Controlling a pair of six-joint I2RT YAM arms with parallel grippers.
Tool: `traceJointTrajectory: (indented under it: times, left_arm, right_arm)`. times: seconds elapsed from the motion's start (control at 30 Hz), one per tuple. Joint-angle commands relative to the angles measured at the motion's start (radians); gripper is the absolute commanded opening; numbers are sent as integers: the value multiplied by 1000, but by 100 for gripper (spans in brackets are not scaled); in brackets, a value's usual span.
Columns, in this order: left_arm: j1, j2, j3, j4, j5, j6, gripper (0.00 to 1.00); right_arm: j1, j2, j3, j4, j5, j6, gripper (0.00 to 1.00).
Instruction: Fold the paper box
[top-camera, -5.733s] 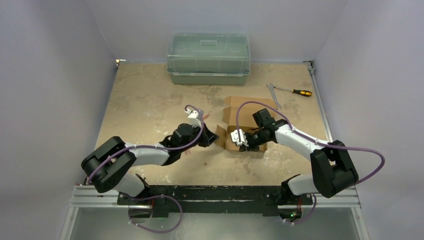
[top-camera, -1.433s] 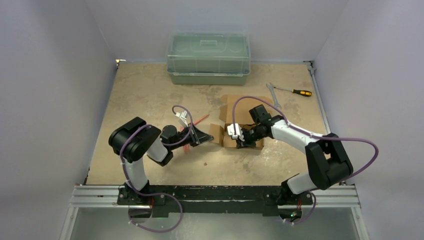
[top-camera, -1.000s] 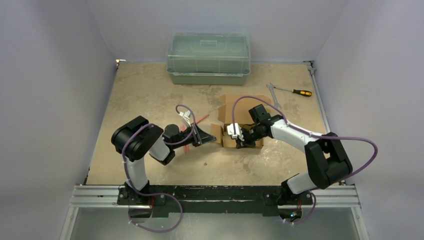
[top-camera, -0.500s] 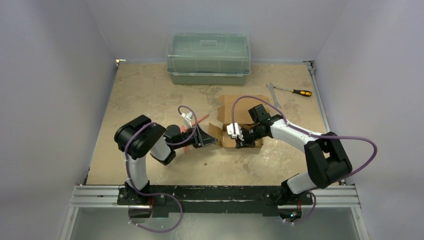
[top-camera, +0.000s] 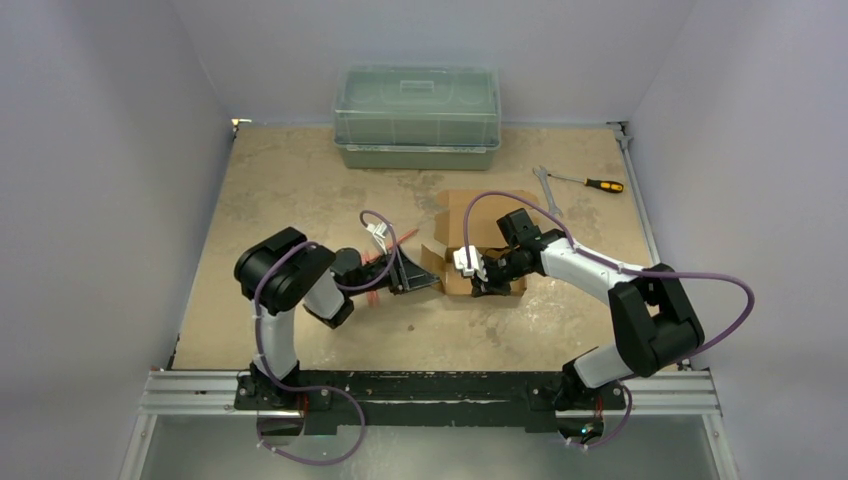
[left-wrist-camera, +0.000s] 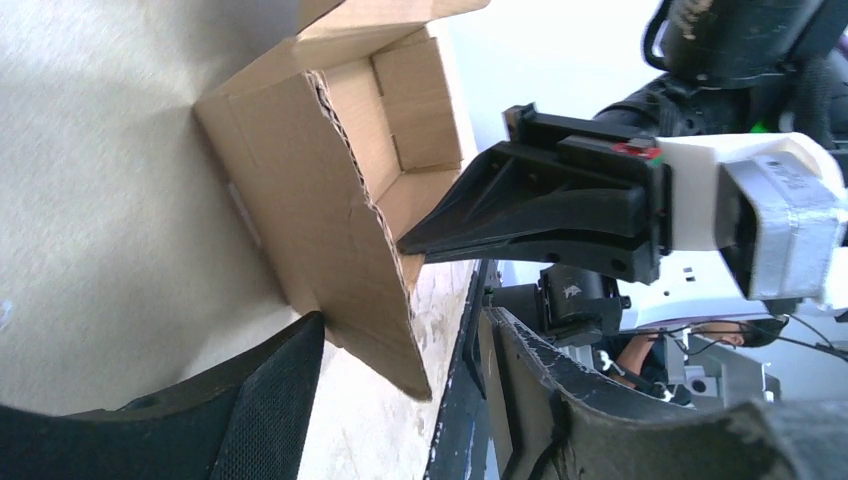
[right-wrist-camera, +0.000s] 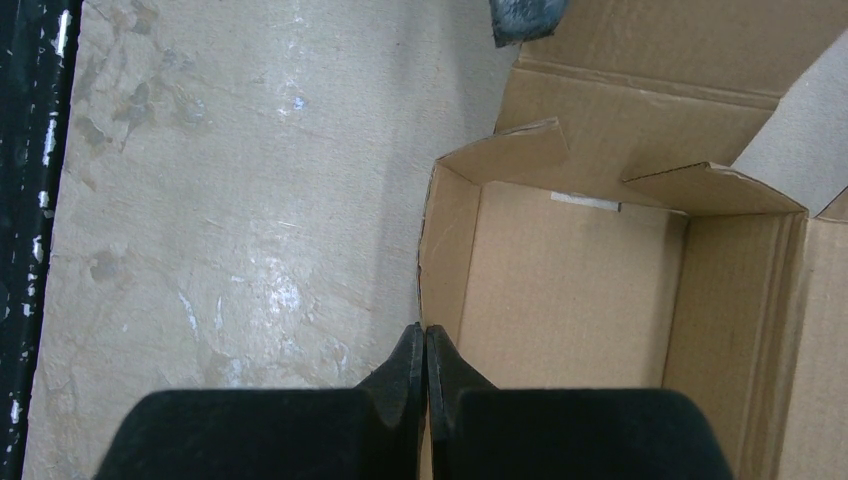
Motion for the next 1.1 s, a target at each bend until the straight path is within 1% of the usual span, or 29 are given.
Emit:
traceJointTrajectory:
  times: [0.0, 0.1, 0.13, 0.27, 0.37, 0.5, 0.63, 1.07]
  left_arm:
    - [12, 63, 15, 319, 27, -87, 59]
    - [11, 76, 20, 321, 24, -87, 60]
    - [11, 72, 21, 321, 23, -87, 62]
    - [13, 8, 11, 321, 11, -80, 69]
    - [13, -17, 24, 319, 24, -84, 69]
    - [13, -15, 45, 320, 61, -95, 68]
    - [13, -20, 46, 320, 77, -107, 63]
    - [14, -62, 45, 321, 42, -148, 58]
  right_arm:
    - [6, 41, -4, -8, 75, 3, 0]
    - [6, 41, -4, -8, 76, 3, 0]
    - [6, 41, -5, -8, 76, 3, 0]
    - [6, 45, -4, -6, 78, 3, 0]
    - [5, 47, -4, -8, 78, 4, 0]
    - [6, 45, -4, -8, 79, 5, 0]
    - [6, 47, -3, -8, 80, 5, 0]
    - [6, 48, -3, -9, 82, 5, 0]
